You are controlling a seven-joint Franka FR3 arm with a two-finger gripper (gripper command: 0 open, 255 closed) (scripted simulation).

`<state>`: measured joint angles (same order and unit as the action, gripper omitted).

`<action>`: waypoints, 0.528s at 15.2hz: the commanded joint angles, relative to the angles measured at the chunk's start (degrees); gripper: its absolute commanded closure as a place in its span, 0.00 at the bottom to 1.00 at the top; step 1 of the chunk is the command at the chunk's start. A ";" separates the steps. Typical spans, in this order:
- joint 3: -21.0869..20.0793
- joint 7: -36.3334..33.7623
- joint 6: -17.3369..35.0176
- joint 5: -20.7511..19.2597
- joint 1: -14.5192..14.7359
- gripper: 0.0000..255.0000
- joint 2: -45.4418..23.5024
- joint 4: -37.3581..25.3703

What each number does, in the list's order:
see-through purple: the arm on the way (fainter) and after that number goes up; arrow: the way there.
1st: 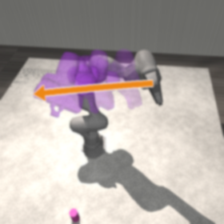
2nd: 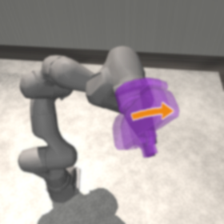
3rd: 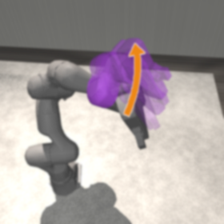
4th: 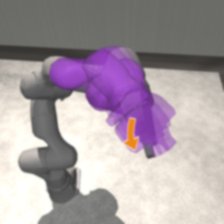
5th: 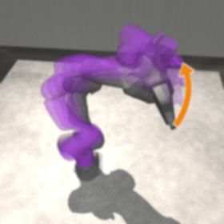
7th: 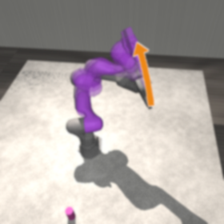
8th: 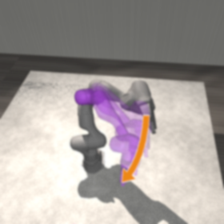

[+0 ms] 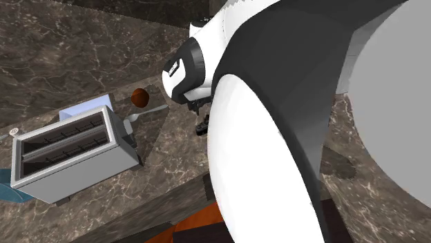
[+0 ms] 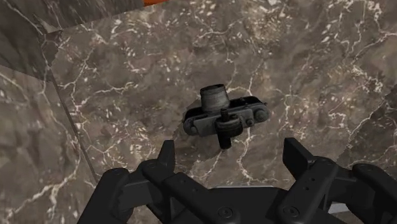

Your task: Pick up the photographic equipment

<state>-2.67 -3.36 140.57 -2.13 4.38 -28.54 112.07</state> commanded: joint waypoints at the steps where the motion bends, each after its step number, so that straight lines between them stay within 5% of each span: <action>1: 0.04 0.11 0.86 -0.24 0.20 0.00 -4.34 -3.95; 8: 0.23 -0.05 3.87 -0.53 0.46 0.00 -9.45 -6.18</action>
<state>-2.46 -3.40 144.06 -2.63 4.80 -37.33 106.20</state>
